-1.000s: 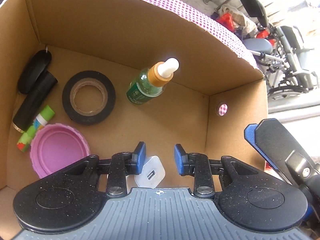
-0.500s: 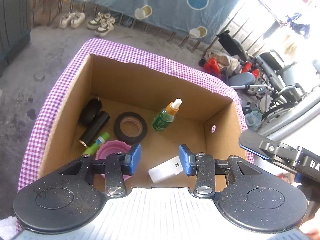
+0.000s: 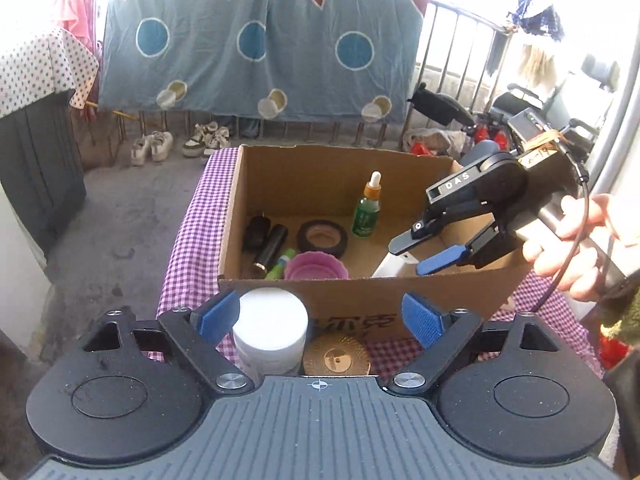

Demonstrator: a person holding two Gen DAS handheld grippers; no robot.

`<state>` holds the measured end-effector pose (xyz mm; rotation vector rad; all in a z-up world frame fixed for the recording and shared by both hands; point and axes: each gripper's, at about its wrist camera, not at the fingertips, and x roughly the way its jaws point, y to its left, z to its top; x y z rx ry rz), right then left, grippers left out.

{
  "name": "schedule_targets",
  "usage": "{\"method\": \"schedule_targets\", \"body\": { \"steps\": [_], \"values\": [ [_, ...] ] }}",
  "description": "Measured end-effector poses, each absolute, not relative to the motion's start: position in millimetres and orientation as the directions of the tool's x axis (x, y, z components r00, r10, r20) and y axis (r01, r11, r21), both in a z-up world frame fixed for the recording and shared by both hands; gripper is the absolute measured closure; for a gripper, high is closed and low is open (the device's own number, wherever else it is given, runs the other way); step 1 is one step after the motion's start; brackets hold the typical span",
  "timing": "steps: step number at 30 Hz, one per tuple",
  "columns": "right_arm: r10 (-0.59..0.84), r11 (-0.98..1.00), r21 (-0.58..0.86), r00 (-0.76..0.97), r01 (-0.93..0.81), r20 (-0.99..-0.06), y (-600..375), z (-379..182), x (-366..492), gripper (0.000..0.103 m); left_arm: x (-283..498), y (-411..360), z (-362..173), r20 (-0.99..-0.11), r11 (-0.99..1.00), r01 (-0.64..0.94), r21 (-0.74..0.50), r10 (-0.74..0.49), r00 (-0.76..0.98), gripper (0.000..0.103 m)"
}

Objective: Organize rigid objects
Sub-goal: 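Lower the white plug into the box beside the pink lid and open the right gripper, then move the right gripper out of the box to the gold-lidded jar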

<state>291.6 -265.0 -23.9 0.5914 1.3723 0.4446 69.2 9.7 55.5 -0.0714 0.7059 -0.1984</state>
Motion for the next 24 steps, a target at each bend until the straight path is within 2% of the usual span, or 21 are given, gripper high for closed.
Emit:
{"method": "schedule_targets", "body": {
  "steps": [4,10,20,24],
  "values": [
    [0.634,0.750,0.649,0.140,0.124,-0.760,-261.1,-32.7,300.5,0.051,68.2,17.4,52.1,-0.625,0.975,0.168,-0.142,-0.220,0.749,0.014],
    [0.638,0.734,0.662,0.183,0.151,-0.748,-248.7,-30.9,311.7,0.051,68.8,29.0,46.5,-0.626,0.972,0.162,-0.169,-0.233,0.745,0.014],
    [0.672,0.703,0.701,0.208,0.121,-0.710,-230.2,-32.3,322.4,0.051,65.6,30.9,41.9,-0.628,0.971,0.151,-0.183,-0.234,0.742,0.013],
    [0.662,0.721,0.686,0.192,0.100,-0.724,-210.9,-38.2,329.6,0.051,63.0,29.8,41.3,-0.627,0.973,0.152,-0.171,-0.227,0.745,0.010]
  ]
}}
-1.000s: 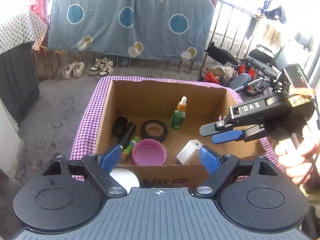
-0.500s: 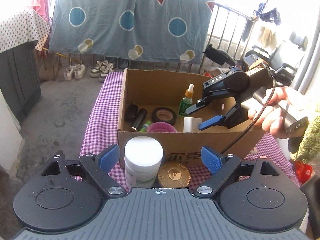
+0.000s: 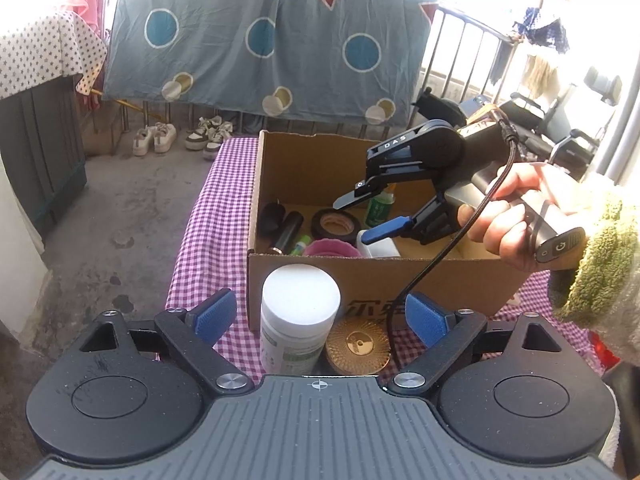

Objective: Organize rigid objects
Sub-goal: 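Move the right gripper out of the box to the gold-lidded jar, then close the right gripper on the gold lid of the jar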

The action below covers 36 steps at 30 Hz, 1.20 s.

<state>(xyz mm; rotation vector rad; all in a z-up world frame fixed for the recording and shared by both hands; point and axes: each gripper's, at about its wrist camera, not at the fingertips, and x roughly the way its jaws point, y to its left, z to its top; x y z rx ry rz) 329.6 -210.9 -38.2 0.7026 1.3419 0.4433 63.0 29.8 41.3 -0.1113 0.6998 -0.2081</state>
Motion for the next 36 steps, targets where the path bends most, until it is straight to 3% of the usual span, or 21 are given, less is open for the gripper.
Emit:
{"method": "schedule_targets", "body": {
  "steps": [11,16,21,27,36],
  "values": [
    [0.532,0.824,0.561,0.230,0.081,-0.815,-204.5,-43.9,330.6,0.051,54.0,35.7,43.3,-0.623,0.973,0.154,-0.170,-0.228,0.748,0.005],
    [0.594,0.776,0.626,0.249,0.072,-0.765,-217.6,-33.3,315.6,0.051,54.7,40.3,43.9,-0.621,0.972,0.150,-0.180,-0.230,0.749,0.005],
    [0.672,0.714,0.698,0.342,-0.061,-0.657,-243.5,18.8,262.0,0.050,51.5,43.1,41.2,-0.611,0.966,0.165,-0.201,-0.255,0.749,0.005],
    [0.691,0.706,0.671,0.424,-0.226,-0.585,-269.2,62.8,171.8,0.046,50.8,28.8,19.9,-0.661,0.956,0.230,-0.182,-0.292,0.692,0.004],
    [0.652,0.747,0.615,0.454,-0.252,-0.607,-256.5,9.6,108.8,0.047,47.1,-11.6,-24.4,-0.696,0.951,0.303,-0.068,-0.262,0.669,0.005]
  ]
}}
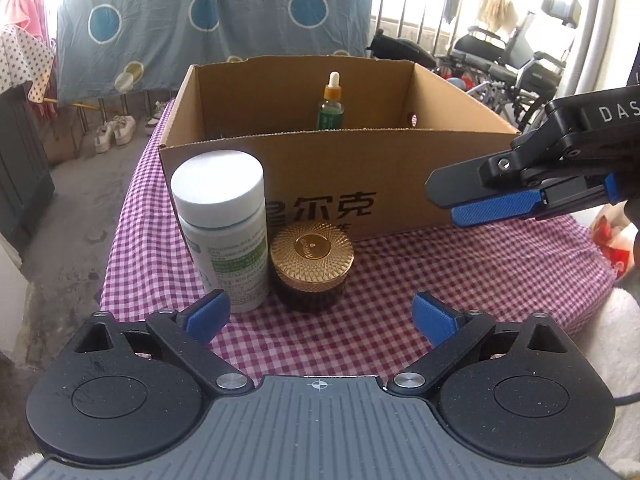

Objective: Organize rigid objects
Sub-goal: 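Close the right gripper on the gold lid of the jar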

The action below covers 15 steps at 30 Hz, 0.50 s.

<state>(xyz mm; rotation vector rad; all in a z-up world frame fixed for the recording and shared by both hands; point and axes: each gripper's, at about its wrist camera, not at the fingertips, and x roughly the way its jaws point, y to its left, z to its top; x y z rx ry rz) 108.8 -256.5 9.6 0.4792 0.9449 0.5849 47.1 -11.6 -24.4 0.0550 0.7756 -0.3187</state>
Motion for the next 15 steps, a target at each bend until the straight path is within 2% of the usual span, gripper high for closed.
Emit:
{"method": "schedule_targets", "body": {
  "steps": [4,7,13,15],
  "values": [
    [0.611,0.785,0.552,0.493,-0.280,-0.619,-237.0,-19.8,115.0,0.053,53.4,-22.9,-39.5,-0.685,0.955,0.298,-0.010,-0.224,0.694,0.009],
    [0.634,0.768,0.569,0.480,-0.295,-0.607,-229.9,-30.8,123.6,0.056,58.0,-30.2,-47.6,-0.686,0.954,0.298,0.019,-0.205,0.698,0.012],
    [0.667,0.740,0.589,0.461,-0.324,-0.585,-218.3,-43.6,142.4,0.058,67.7,-37.5,-55.3,-0.690,0.955,0.298,-0.005,-0.219,0.690,0.016],
    [0.680,0.729,0.601,0.441,-0.327,-0.586,-214.3,-48.9,147.6,0.062,70.9,-38.4,-56.5,-0.694,0.955,0.297,-0.017,-0.226,0.684,0.018]
  ]
}}
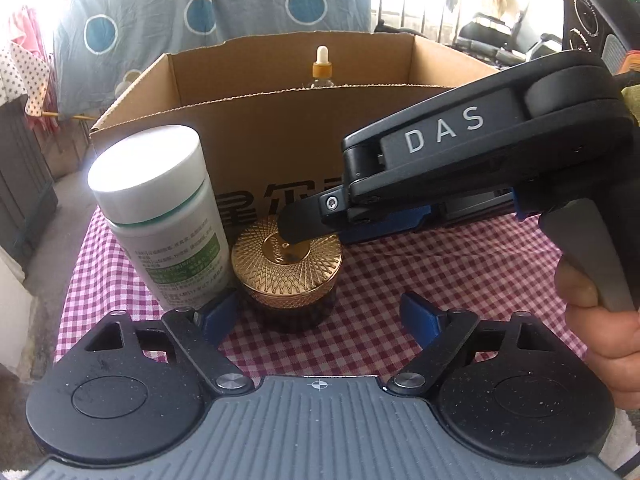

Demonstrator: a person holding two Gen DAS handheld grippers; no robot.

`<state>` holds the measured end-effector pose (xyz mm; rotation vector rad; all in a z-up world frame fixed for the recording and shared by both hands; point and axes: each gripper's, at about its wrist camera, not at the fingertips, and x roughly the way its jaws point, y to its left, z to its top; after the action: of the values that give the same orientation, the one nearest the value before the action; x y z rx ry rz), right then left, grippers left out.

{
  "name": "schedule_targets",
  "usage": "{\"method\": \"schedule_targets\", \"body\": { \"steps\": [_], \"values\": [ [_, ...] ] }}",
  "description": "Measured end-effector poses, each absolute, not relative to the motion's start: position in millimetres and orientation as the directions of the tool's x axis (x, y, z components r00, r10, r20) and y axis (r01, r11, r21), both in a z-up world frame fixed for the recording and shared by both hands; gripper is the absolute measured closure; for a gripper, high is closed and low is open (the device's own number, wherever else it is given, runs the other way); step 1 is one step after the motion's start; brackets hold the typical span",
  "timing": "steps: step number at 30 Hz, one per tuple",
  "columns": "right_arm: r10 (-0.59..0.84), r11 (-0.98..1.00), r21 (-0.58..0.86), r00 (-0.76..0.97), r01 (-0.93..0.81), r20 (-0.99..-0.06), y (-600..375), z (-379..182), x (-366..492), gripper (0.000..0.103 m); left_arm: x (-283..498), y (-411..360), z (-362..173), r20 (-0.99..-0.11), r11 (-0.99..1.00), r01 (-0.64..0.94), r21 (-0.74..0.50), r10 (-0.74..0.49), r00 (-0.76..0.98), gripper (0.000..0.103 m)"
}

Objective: Organize rigid objects
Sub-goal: 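Close the right gripper on the gold lid of the jar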

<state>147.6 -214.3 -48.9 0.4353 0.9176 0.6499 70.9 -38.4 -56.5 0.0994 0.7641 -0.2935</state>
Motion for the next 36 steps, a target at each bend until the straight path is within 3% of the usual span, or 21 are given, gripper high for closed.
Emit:
{"method": "schedule_targets", "body": {
  "steps": [7,22,36],
  "values": [
    [0.685,0.725,0.612,0.425,-0.316,-0.592,-218.4,-52.4,146.2,0.062,70.8,-44.5,-55.3,-0.696,0.949,0.315,-0.024,-0.242,0.676,0.017],
    [0.608,0.748,0.654,0.511,-0.113,-0.608,-297.3,-59.2,103.2,0.062,56.0,-111.2,-55.0,-0.705,0.865,0.501,-0.021,-0.368,0.606,0.017],
    [0.599,0.742,0.666,0.526,-0.082,-0.603,-315.1,-63.5,93.0,0.061,51.9,-122.7,-53.0,-0.715,0.854,0.520,-0.012,-0.371,0.592,0.017]
  ]
}}
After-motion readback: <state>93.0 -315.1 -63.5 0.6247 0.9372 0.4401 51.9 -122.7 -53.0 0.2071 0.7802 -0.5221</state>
